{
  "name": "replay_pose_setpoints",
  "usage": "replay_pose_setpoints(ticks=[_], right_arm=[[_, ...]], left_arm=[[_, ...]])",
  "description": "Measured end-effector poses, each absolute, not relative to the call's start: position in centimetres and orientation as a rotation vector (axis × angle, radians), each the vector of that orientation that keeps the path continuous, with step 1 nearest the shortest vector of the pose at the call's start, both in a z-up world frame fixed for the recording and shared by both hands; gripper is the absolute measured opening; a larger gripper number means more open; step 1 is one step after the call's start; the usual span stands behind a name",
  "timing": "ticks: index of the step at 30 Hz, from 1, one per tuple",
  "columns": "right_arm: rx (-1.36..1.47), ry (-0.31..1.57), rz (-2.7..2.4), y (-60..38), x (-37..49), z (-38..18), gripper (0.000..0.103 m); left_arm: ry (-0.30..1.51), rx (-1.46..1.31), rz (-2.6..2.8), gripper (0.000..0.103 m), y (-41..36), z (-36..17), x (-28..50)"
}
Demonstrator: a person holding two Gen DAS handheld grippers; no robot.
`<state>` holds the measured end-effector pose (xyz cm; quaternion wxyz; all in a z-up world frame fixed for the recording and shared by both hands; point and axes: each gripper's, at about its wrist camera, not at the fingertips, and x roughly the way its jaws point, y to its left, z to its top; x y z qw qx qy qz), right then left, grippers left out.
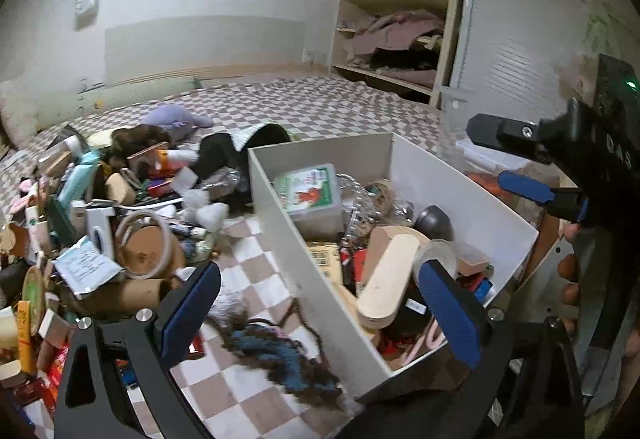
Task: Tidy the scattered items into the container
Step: 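Withdraw both tools from the white box back over the pile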
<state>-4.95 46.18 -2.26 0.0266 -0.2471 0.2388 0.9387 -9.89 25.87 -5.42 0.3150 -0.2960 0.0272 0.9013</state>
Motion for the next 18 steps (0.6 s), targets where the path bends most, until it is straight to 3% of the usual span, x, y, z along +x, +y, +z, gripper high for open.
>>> replay_pose_setpoints(ticks=[5,12,18], right_arm=[[-0.718,0.440,2.973,42.1,-5.5,-0.3,0.103],[-0.636,0.405,3.158,38.6,-6.5,2.1,0.103],[-0.624,0.236,3.284,34.5,-7.9,3.4,0.103]], left_arm=[[0.037,-0.783,2.442,0.100,23.1,-4.7,-10.6],[-0.024,-0.758,2.489,0.100,18.3,-4.2,-11.8],[-0.033,-0.756,2.574,0.101,13.3,-4.1,-12.9]])
